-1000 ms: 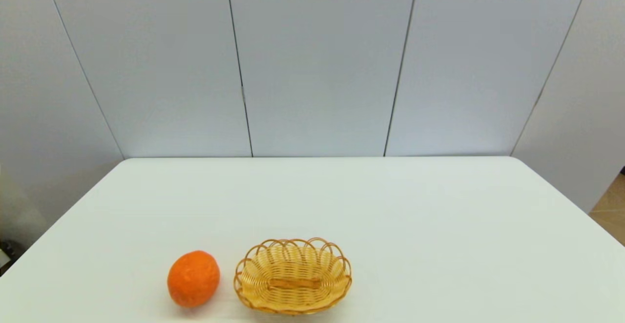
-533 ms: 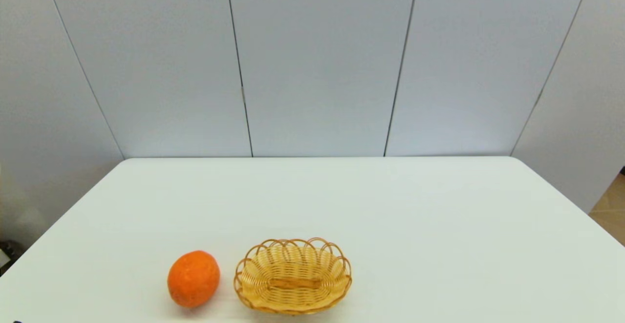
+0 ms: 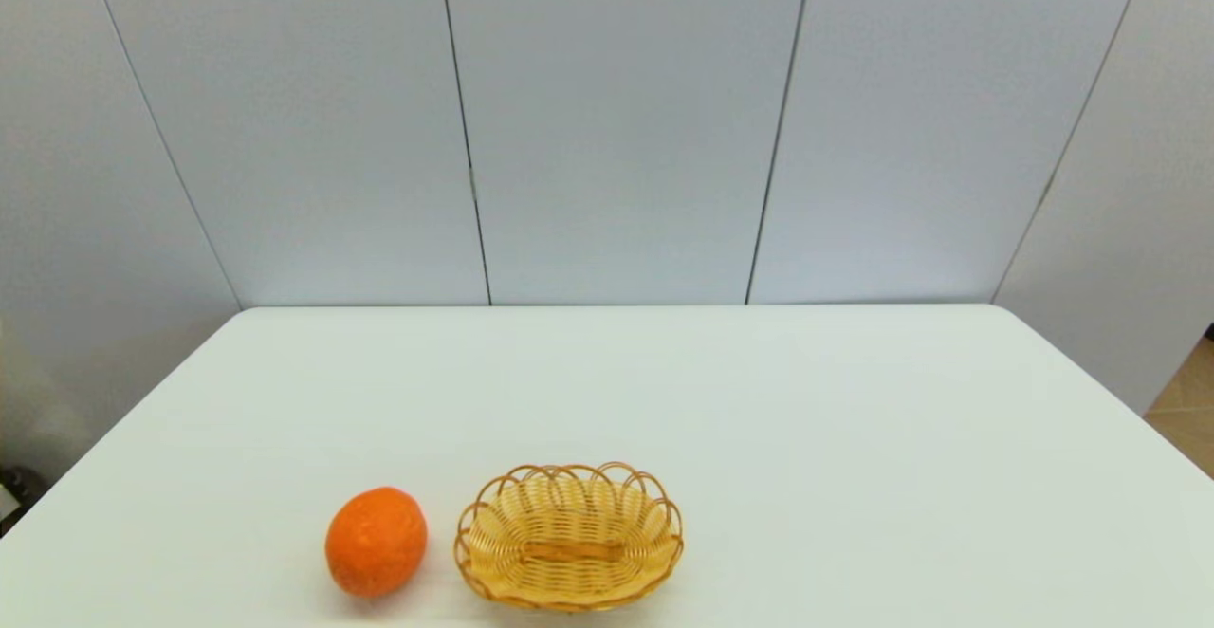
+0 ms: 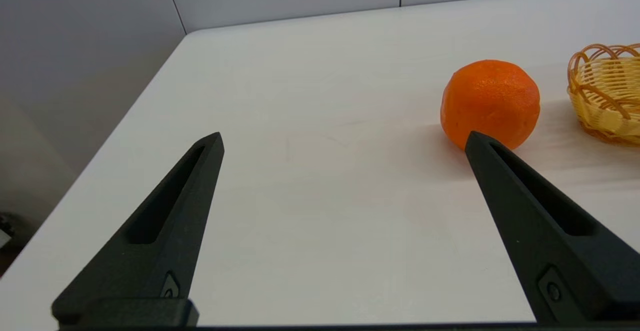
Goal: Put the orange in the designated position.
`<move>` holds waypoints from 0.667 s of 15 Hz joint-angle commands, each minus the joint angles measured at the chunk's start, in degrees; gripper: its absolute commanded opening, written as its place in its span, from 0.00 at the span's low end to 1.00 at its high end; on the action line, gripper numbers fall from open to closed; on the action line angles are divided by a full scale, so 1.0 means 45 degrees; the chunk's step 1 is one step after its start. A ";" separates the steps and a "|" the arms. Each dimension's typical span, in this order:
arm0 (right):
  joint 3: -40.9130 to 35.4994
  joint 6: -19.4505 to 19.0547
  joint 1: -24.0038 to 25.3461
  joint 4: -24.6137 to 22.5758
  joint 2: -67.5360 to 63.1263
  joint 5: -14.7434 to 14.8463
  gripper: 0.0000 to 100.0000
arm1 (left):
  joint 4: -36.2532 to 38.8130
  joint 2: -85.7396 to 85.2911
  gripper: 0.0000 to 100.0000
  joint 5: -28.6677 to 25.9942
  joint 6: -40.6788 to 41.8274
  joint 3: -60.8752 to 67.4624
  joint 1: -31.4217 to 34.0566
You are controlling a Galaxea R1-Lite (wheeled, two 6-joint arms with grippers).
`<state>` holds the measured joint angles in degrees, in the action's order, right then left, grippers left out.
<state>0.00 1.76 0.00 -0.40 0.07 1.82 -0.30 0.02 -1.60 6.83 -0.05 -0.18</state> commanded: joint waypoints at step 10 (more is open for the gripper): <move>0.0000 0.0001 0.0000 -0.0008 0.0003 0.0007 1.00 | 0.0009 -0.0005 1.00 0.0003 -0.0326 0.0030 0.0002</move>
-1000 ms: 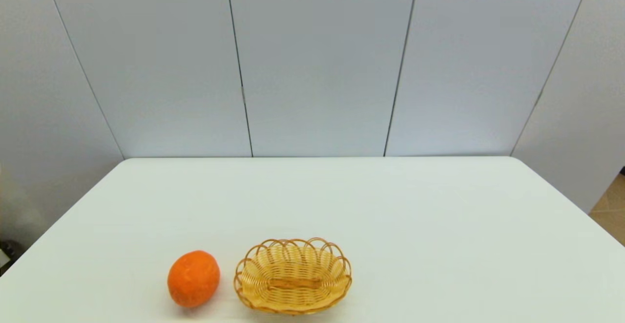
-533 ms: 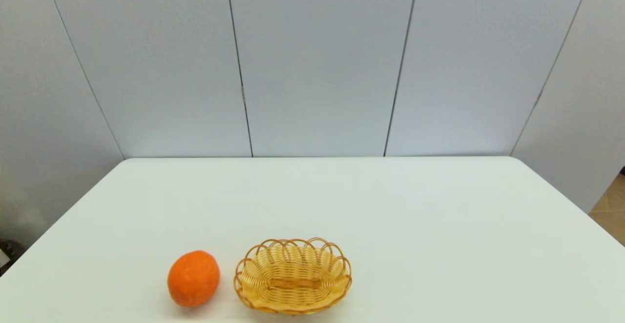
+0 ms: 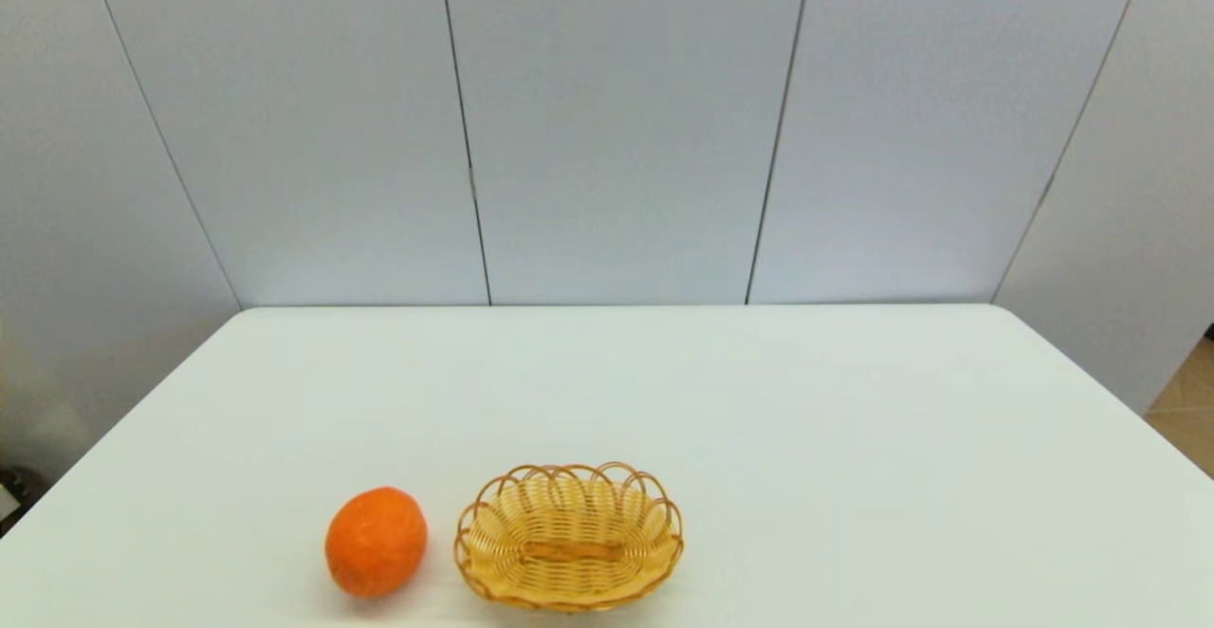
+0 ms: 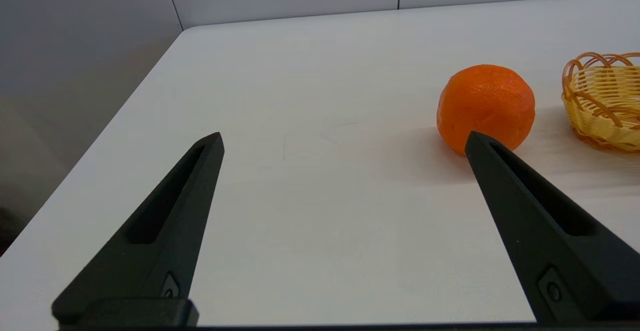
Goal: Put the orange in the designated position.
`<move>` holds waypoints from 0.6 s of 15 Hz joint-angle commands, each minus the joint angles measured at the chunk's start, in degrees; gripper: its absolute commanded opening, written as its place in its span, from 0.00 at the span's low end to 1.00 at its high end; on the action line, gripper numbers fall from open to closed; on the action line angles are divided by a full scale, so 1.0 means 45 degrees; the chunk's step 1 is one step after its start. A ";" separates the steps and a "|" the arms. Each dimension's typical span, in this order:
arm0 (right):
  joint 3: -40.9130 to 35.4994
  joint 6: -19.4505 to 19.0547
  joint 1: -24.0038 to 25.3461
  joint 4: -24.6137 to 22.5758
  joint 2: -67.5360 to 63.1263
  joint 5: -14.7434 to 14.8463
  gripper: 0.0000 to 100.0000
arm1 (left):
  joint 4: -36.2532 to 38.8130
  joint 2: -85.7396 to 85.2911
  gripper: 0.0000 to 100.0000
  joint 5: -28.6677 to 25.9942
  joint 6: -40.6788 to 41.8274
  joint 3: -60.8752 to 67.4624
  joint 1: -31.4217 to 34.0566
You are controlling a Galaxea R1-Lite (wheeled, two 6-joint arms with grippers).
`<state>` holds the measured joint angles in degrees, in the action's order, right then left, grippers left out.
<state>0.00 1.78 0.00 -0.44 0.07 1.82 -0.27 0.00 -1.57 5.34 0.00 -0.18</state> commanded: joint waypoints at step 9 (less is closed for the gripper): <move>0.0000 -0.0005 0.0000 0.0000 0.0003 0.0007 1.00 | 0.0001 0.0000 1.00 -0.0002 0.0005 0.0020 0.0002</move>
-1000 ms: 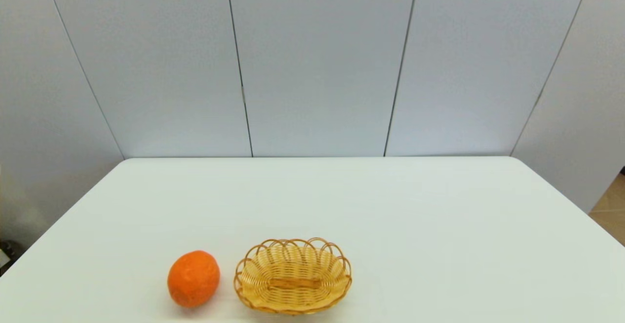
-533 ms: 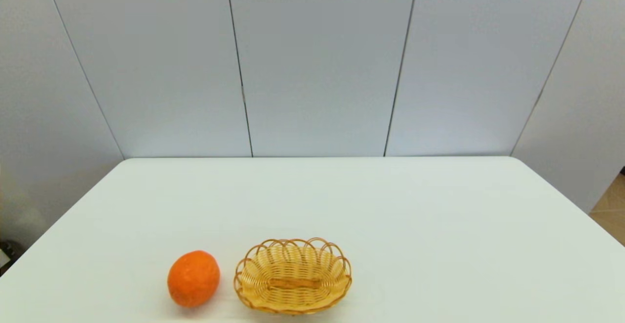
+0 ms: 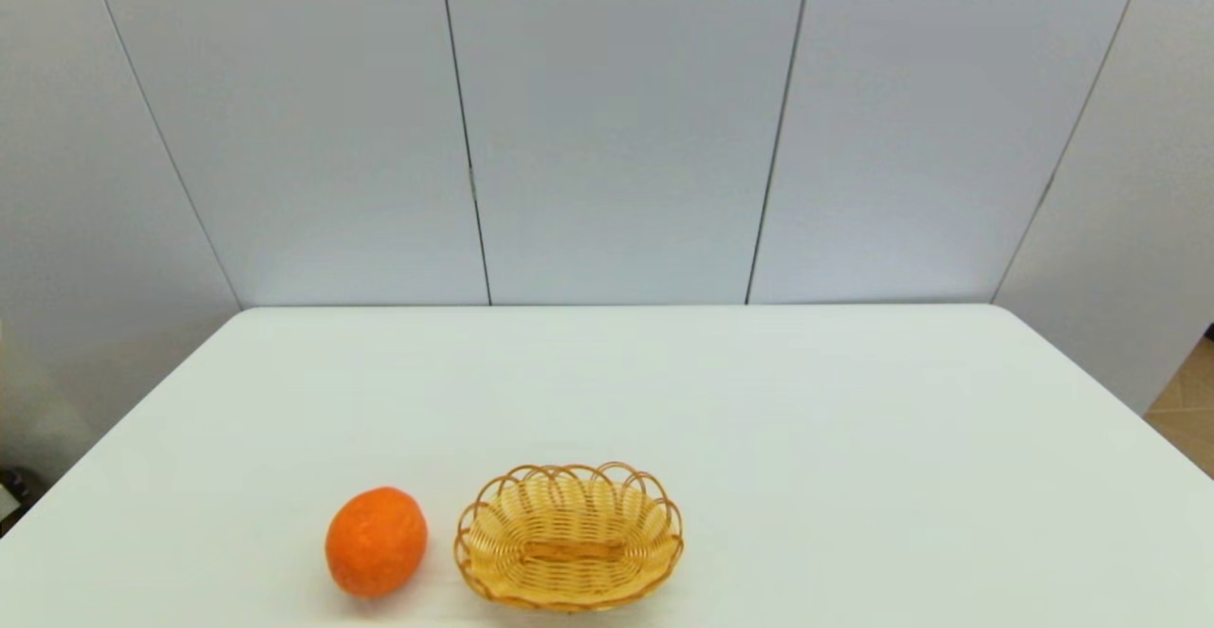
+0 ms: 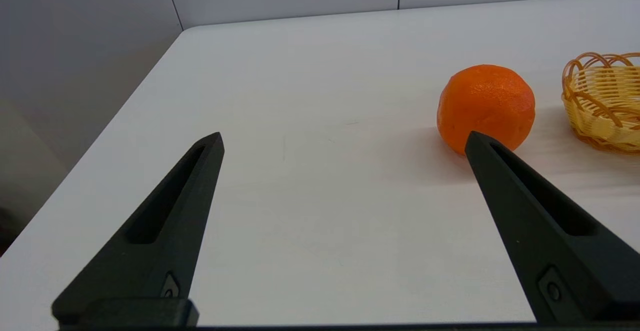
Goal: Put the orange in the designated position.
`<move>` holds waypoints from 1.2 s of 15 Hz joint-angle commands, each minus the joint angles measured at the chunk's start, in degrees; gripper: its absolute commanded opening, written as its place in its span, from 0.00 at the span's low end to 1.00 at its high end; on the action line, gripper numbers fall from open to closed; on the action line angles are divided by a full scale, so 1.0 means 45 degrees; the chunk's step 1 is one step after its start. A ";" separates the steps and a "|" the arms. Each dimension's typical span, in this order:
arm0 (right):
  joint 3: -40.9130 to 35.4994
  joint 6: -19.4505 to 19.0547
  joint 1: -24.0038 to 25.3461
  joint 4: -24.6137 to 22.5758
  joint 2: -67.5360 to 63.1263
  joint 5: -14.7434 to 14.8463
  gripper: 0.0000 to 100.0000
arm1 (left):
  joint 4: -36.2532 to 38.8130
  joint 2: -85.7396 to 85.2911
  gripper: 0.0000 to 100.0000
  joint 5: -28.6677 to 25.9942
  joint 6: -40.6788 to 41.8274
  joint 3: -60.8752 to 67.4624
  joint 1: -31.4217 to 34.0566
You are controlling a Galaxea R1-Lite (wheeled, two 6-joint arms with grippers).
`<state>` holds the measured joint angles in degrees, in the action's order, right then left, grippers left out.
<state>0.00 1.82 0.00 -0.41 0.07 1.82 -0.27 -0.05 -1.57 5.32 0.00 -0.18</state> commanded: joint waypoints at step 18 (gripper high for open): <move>0.0000 0.0046 0.0000 -0.0006 0.0003 0.0007 1.00 | -0.0018 0.0011 1.00 -0.0002 0.0010 0.0020 0.0002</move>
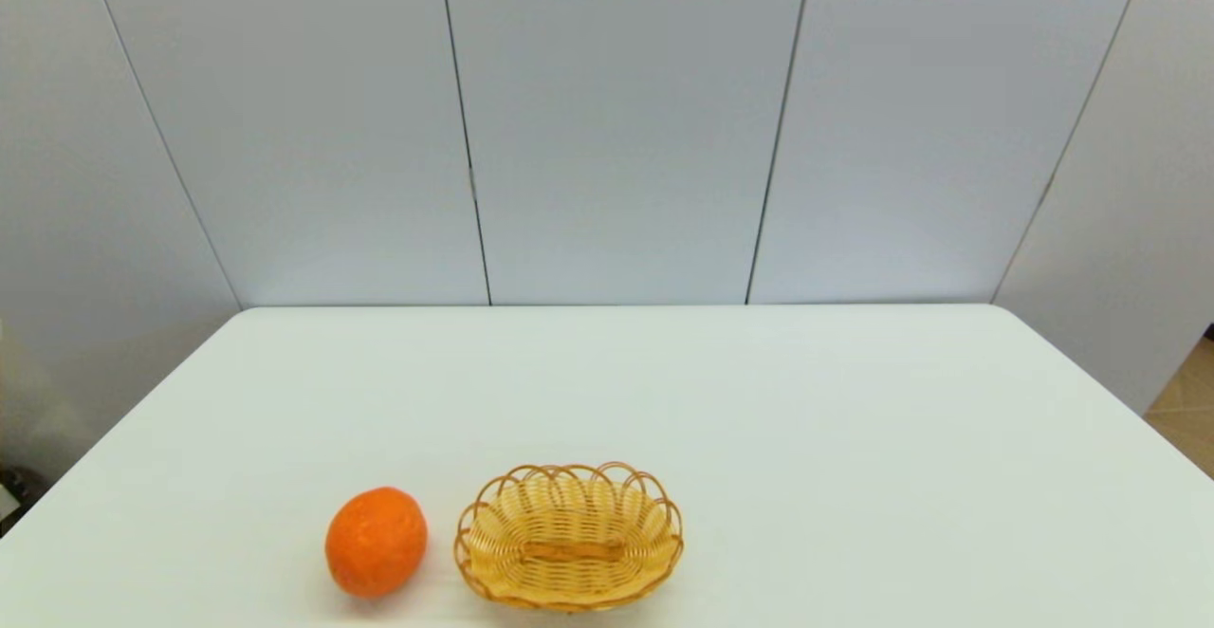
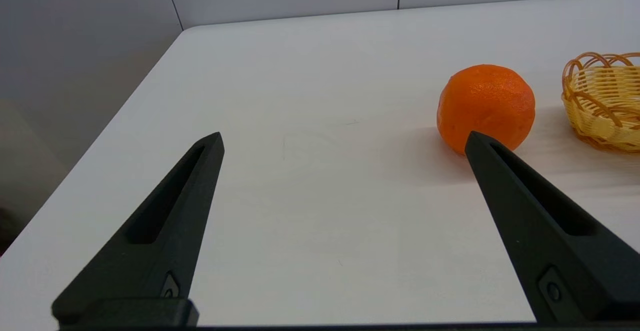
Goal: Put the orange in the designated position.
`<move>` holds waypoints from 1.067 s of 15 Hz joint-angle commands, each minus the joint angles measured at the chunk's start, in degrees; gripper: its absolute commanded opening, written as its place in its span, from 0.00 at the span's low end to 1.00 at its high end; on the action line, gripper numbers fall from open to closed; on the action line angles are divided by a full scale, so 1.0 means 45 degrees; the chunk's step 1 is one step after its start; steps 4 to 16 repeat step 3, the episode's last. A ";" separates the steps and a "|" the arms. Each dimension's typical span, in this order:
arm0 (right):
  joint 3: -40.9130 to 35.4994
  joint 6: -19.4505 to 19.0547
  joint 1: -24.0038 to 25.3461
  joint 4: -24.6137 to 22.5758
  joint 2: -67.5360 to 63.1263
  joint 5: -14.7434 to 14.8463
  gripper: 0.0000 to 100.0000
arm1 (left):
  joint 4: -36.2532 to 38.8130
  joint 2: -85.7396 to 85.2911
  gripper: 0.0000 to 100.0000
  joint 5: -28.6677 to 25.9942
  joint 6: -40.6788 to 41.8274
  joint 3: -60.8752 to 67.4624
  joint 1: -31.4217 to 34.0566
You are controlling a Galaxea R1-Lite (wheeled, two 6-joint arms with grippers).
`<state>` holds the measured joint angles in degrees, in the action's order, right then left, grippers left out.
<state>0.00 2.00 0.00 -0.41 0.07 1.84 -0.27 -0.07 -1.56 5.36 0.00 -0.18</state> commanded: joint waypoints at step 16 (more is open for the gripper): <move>0.0000 -0.0015 0.0000 -0.0006 0.0003 0.0001 1.00 | 0.0001 0.0016 1.00 -0.0005 -0.0001 0.0020 0.0002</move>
